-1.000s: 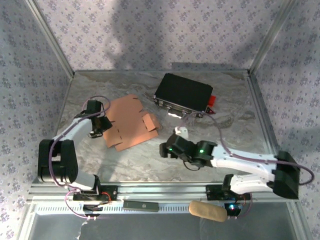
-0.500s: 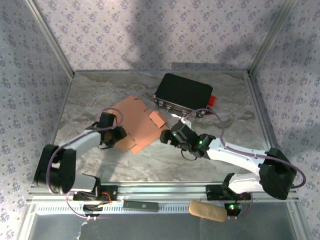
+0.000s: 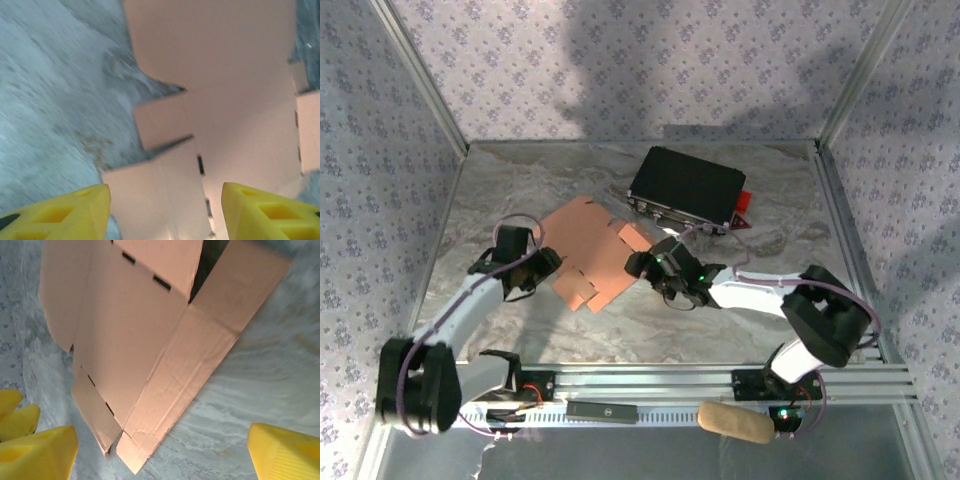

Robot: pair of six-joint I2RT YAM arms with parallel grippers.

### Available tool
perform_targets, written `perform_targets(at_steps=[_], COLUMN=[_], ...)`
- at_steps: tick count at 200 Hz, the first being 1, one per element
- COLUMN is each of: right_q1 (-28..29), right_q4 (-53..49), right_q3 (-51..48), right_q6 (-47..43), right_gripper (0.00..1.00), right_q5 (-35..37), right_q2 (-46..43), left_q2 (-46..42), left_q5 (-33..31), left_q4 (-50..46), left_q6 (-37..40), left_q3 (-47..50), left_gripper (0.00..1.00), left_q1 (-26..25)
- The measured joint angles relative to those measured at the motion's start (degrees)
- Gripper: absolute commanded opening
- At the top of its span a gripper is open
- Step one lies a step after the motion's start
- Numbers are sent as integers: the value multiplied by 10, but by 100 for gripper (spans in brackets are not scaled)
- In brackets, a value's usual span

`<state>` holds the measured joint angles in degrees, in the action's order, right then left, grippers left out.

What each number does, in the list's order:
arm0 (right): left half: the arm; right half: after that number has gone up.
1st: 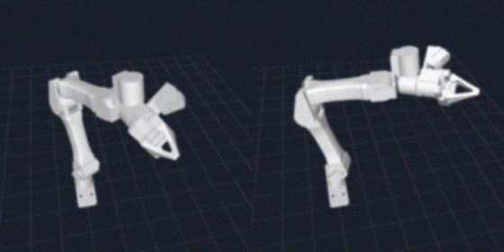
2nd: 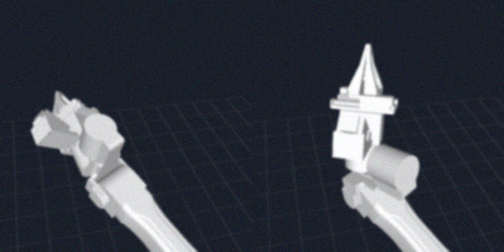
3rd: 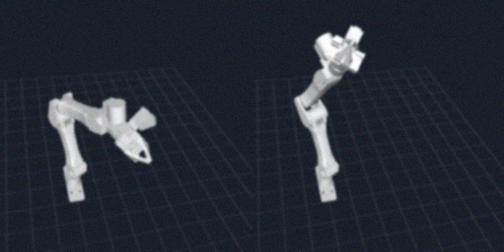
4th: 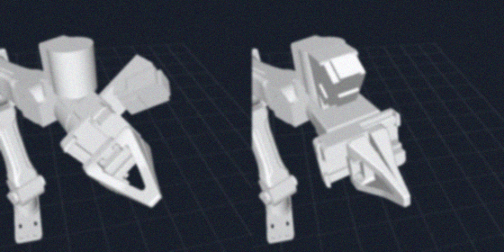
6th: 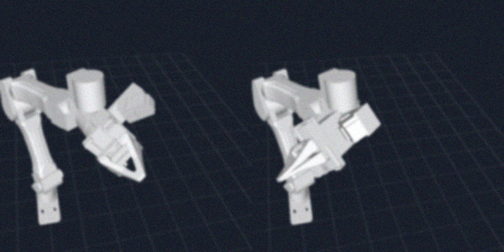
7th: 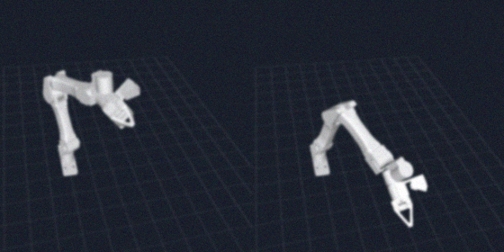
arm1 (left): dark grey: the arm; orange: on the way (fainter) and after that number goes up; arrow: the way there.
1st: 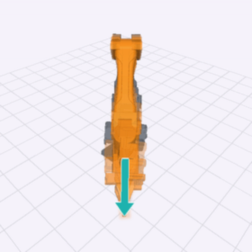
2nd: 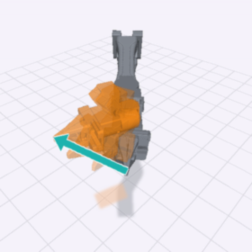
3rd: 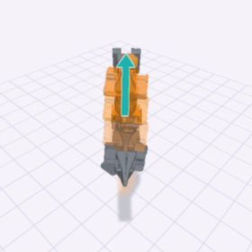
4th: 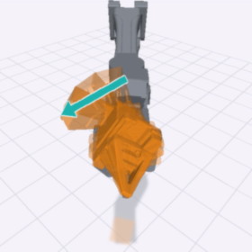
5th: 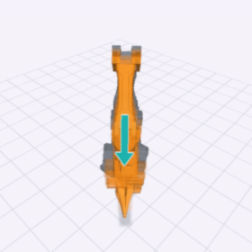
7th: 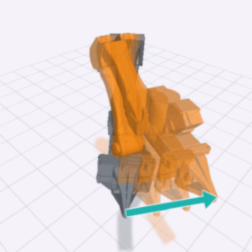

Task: Fold the paper box

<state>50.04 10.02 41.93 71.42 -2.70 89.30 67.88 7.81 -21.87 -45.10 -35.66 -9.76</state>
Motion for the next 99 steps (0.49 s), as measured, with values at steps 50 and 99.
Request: perform_targets(at_steps=[50,99], right_q1=[48,38], right_q4=[76,104], right_q3=[8,7], right_q6=[72,92], right_gripper=[82,81], right_q5=[-7,-4], right_q2=[67,68], left_q2=[123,139], left_q5=[52,75], left_q4=[22,55], left_q6=[78,92], left_q3=[-38,-36], left_gripper=[43,44], left_q1=[4,-30])
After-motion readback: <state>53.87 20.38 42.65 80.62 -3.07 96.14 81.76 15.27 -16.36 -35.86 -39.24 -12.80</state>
